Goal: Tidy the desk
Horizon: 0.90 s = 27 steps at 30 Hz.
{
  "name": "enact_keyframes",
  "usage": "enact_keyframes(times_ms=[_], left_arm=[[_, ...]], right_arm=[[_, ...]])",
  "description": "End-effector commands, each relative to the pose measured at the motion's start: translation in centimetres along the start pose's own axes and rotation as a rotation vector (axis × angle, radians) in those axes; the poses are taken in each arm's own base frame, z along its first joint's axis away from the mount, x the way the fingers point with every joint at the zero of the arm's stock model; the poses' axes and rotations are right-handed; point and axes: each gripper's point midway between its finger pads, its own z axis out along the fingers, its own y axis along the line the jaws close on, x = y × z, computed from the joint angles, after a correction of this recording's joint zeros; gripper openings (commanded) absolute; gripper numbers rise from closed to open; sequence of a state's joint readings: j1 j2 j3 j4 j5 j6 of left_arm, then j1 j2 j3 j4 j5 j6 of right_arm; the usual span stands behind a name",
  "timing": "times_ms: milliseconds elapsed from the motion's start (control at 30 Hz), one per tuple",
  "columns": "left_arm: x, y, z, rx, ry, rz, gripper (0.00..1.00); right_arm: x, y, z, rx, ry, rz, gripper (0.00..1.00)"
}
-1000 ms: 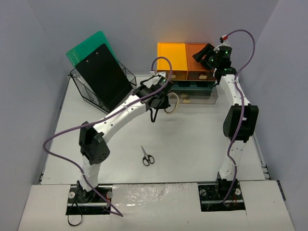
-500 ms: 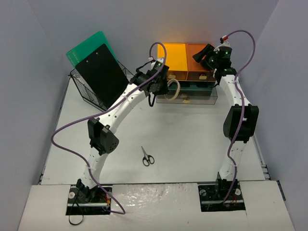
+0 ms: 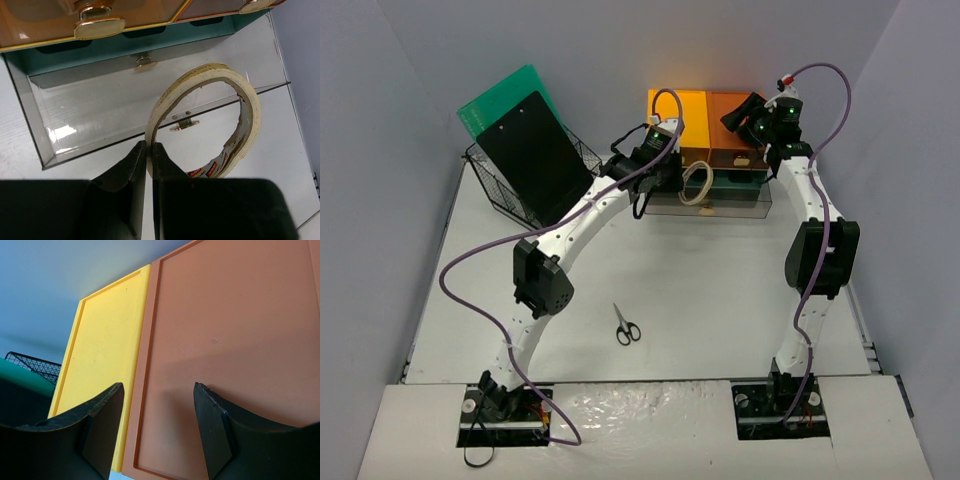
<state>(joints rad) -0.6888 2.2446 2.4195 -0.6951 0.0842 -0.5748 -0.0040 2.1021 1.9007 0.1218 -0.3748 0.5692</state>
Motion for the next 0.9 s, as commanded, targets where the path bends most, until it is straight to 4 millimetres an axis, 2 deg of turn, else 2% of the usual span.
enact_keyframes(times_ms=[0, 133, 267, 633, 867], left_arm=[[-4.7, -3.6, -1.4, 0.148, -0.16, 0.133, 0.0], [-5.1, -3.7, -0.6, 0.175, -0.175, 0.264, 0.0], [-6.3, -3.2, -0.7, 0.164, -0.219, 0.393, 0.0], [-9.6, -1.1, -2.6, 0.077, -0.296, 0.528, 0.0], [-10.5, 0.7, -1.7, -0.017, -0.323, 0.649, 0.0]], right_arm=[[14.3, -9.7, -2.9, 0.342, 0.45, 0.139, 0.56], [14.6, -9.9, -3.0, 0.35, 0.457, 0.135, 0.56], [14.9, -10.2, -3.1, 0.356, 0.461, 0.122, 0.56], [14.7, -10.2, -3.1, 0.356, 0.457, 0.116, 0.56], [14.6, -10.3, -2.9, 0.359, 0.455, 0.111, 0.56]])
